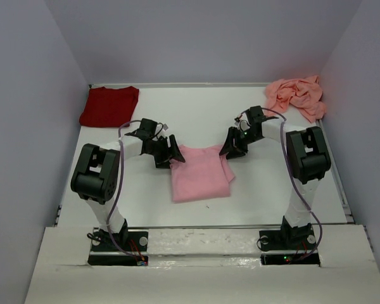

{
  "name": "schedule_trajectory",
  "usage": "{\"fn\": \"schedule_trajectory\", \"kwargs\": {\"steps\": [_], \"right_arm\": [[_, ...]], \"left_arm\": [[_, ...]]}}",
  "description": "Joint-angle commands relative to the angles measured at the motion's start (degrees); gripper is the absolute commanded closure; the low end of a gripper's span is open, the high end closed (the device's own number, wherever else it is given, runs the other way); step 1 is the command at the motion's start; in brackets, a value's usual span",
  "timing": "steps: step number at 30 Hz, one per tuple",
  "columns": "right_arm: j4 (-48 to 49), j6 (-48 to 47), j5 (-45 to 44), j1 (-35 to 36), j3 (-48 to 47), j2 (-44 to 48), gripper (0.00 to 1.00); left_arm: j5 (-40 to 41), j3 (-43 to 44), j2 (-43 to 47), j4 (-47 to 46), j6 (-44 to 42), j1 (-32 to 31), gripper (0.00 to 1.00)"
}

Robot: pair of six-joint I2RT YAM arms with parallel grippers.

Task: Fold and stack the t-shirts
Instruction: Fold the tshirt

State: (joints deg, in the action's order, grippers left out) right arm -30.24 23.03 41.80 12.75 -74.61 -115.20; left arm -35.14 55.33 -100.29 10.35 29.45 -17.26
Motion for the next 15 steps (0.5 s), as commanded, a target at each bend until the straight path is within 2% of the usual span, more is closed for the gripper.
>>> {"fn": "schedule_trajectory", "kwargs": {"steps": [1, 9, 15], "right_arm": [[-2.7, -1.6, -0.6, -0.2, -3.7, 4.6, 0.50], [-7.8, -3.3, -1.0, -1.4, -5.6, 7.2, 0.50], [-7.0, -2.3, 0.9, -1.4, -2.3, 8.0, 0.50]], "left_arm": [[-0.6, 2.4, 4.5, 0.5, 0.2, 0.0, 0.23], [-0.7, 3.4, 5.8, 2.3, -0.6, 0.1, 0.25], [-1.4, 2.4, 5.9, 2.3, -0.5, 0.1, 0.25]]}}
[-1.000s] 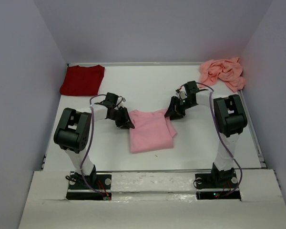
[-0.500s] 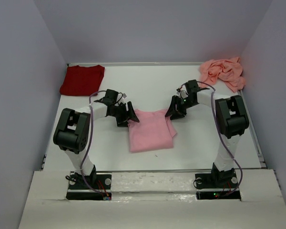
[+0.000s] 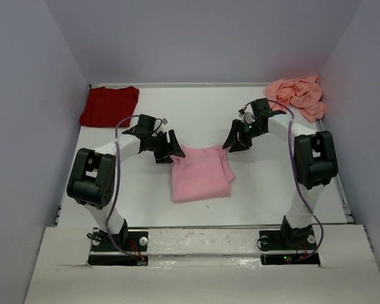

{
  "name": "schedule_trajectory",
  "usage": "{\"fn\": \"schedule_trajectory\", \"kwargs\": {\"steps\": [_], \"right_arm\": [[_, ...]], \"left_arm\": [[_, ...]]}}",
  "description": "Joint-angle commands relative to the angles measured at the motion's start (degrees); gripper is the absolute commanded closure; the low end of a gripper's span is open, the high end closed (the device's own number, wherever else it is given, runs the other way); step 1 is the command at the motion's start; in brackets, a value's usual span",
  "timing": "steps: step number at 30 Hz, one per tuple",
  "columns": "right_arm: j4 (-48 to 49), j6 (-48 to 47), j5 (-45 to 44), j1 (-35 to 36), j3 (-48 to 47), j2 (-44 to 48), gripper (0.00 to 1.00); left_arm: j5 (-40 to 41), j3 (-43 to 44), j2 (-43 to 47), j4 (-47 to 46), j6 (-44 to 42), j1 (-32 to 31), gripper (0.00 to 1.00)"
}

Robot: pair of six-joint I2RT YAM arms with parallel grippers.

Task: Fold and stack the t-shirts
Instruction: Fold the tshirt

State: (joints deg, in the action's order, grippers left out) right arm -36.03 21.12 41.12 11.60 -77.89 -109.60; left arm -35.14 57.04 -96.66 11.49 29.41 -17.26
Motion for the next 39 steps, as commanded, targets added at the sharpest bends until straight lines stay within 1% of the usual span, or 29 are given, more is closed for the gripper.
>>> {"fn": "schedule_trajectory", "kwargs": {"steps": [1, 6, 8, 12, 17, 21, 26, 35, 39], "right_arm": [[-0.5, -0.3, 1.8, -0.3, 2.1, 2.3, 0.50], [2.4, 0.3, 3.3, 0.3, 4.5, 2.5, 0.50], [3.2, 0.7, 3.8, 0.9, 5.6, 2.2, 0.50], [6.6, 2.1, 4.5, 1.4, 8.0, 2.3, 0.50], [8.0, 3.2, 5.1, 2.5, 8.2, 1.8, 0.50], [8.5, 3.7, 5.1, 3.6, 7.8, 1.4, 0.50], [9.8, 4.8, 5.4, 4.1, 8.3, 1.0, 0.50], [11.4, 6.1, 5.6, 5.8, 7.9, -0.3, 0.51], [11.6, 6.3, 5.8, 5.8, 7.4, -0.9, 0.51]], "left_arm": [[-1.4, 0.5, 2.4, 1.3, -0.5, 0.0, 0.25], [1.0, 0.4, 4.0, 5.5, -1.6, 0.6, 0.25], [2.4, -0.3, 5.6, 6.7, -1.5, 2.1, 0.27], [2.0, -3.4, 9.2, 7.3, -0.5, 5.6, 0.29], [2.7, -4.7, 12.3, 9.0, -0.7, 6.6, 0.31], [0.6, -7.5, 14.2, 6.9, 0.9, 6.6, 0.31], [-2.3, -11.0, 14.2, 4.0, 3.2, 6.6, 0.34], [-3.6, -13.1, 13.9, 1.1, 5.0, 6.5, 0.34], [-4.9, -13.6, 13.1, -1.7, 6.1, 6.4, 0.40]]}}
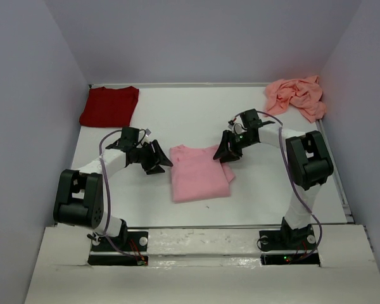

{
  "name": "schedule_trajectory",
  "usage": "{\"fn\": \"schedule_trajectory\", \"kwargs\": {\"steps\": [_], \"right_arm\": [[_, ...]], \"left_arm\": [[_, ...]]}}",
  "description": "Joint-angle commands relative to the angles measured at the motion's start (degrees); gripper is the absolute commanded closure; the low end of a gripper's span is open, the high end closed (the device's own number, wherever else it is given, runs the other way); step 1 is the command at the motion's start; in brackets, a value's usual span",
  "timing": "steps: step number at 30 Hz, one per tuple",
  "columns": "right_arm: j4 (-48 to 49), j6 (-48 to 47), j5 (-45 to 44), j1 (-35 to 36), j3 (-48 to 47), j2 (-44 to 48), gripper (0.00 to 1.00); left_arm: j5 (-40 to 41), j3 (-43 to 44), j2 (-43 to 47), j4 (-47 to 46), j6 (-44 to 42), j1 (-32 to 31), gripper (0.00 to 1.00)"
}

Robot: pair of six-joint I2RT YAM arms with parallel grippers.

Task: Fold and stack the t-shirts
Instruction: Fold the tshirt

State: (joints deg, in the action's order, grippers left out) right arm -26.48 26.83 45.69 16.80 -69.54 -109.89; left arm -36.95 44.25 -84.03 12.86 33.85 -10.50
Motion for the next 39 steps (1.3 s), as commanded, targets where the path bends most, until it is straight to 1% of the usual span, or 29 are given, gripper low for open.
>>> {"fn": "schedule_trajectory", "kwargs": {"steps": [1, 3, 5, 17, 24, 25, 28, 30, 32, 38, 39], "right_arm": [[2.1, 0.6, 1.2, 0.6, -1.0, -0.7, 0.53], [2.2, 0.5, 1.3, 1.1, -1.1, -1.1, 0.55], [2.2, 0.6, 1.3, 1.1, -1.2, -1.3, 0.55], [2.0, 0.4, 1.8, 1.1, -2.4, -1.8, 0.55], [1.9, 0.2, 1.9, 1.1, -2.8, -2.1, 0.55], [1.9, 0.2, 2.0, 1.1, -2.9, -2.1, 0.55], [1.9, 0.2, 2.1, 1.1, -3.0, -2.1, 0.55], [1.9, 0.0, 2.1, 1.1, -2.9, -2.1, 0.55], [1.9, 0.1, 2.1, 1.1, -2.8, -2.0, 0.55], [1.8, 0.0, 1.9, 1.1, -2.3, -1.7, 0.55], [1.9, 0.0, 1.9, 1.1, -2.3, -1.7, 0.55]], "left_arm": [[-3.4, -0.9, 0.2, -3.5, 1.9, -0.2, 0.41], [-3.7, -1.0, -0.5, -4.2, 2.2, -0.4, 0.45], [-3.7, -1.0, -1.2, -4.6, 2.2, -0.4, 0.47], [-4.2, -1.0, -5.1, -8.2, 3.8, -2.2, 0.47], [-3.3, 0.4, -7.0, -9.1, 3.9, -3.4, 0.48], [-3.0, 0.7, -7.2, -9.1, 3.9, -3.5, 0.51], [-0.6, 2.2, -7.4, -7.9, 2.9, -4.7, 0.52], [-0.3, 3.1, -8.0, -7.8, 2.8, -5.4, 0.58], [-0.3, 3.3, -8.3, -7.6, 2.8, -5.4, 0.60], [0.7, 3.8, -7.8, -4.7, 0.9, -5.6, 0.62], [0.8, 3.8, -7.7, -4.5, 0.7, -5.6, 0.63]]}}
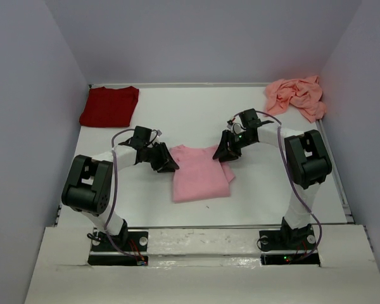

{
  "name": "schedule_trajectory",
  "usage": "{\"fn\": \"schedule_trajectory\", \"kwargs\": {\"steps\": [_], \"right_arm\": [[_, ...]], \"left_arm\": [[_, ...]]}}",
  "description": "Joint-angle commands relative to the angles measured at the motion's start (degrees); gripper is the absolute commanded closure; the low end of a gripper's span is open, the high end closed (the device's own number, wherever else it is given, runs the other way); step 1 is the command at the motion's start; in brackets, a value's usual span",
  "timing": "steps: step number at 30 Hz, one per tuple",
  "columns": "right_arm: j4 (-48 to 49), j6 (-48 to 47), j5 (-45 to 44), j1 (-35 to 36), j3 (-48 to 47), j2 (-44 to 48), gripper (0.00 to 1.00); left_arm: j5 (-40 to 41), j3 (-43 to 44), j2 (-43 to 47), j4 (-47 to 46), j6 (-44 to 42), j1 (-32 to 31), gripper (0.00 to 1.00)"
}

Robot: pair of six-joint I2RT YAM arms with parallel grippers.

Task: Fold and stack the t-shirts
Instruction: Fold the tshirt

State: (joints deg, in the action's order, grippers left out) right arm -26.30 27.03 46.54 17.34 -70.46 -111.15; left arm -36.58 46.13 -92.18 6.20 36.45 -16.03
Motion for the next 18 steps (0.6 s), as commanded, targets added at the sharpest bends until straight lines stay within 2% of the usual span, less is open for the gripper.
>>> {"fn": "schedule_trajectory", "kwargs": {"steps": [1, 3, 4, 6, 13, 18], "right_arm": [[1.7, -0.1, 1.0, 0.6, -1.4, -0.5, 0.57], [1.7, 0.0, 0.9, 0.6, -1.4, -0.5, 0.64], [1.7, 0.1, 0.9, 0.6, -1.4, -0.6, 0.81], [1.7, 0.2, 0.8, 0.6, -1.5, -0.6, 0.99], [1.6, 0.4, 0.3, 0.6, -1.8, -0.1, 1.00], [1.4, 0.4, 0.2, 0.6, -1.9, 0.5, 1.00]], "left_arm": [[0.5, 1.9, 0.3, 2.4, -2.1, -0.1, 0.69], [0.3, 1.9, 0.1, 2.4, -2.1, -0.1, 0.73], [0.2, 1.9, 0.0, 2.4, -2.2, -0.1, 0.74], [0.3, 1.9, 0.0, 2.6, -2.3, -0.1, 0.74], [1.2, 3.4, 0.2, 4.2, -3.4, -0.1, 0.75], [1.2, 5.7, 0.3, 4.5, -3.1, -0.1, 0.79]]}}
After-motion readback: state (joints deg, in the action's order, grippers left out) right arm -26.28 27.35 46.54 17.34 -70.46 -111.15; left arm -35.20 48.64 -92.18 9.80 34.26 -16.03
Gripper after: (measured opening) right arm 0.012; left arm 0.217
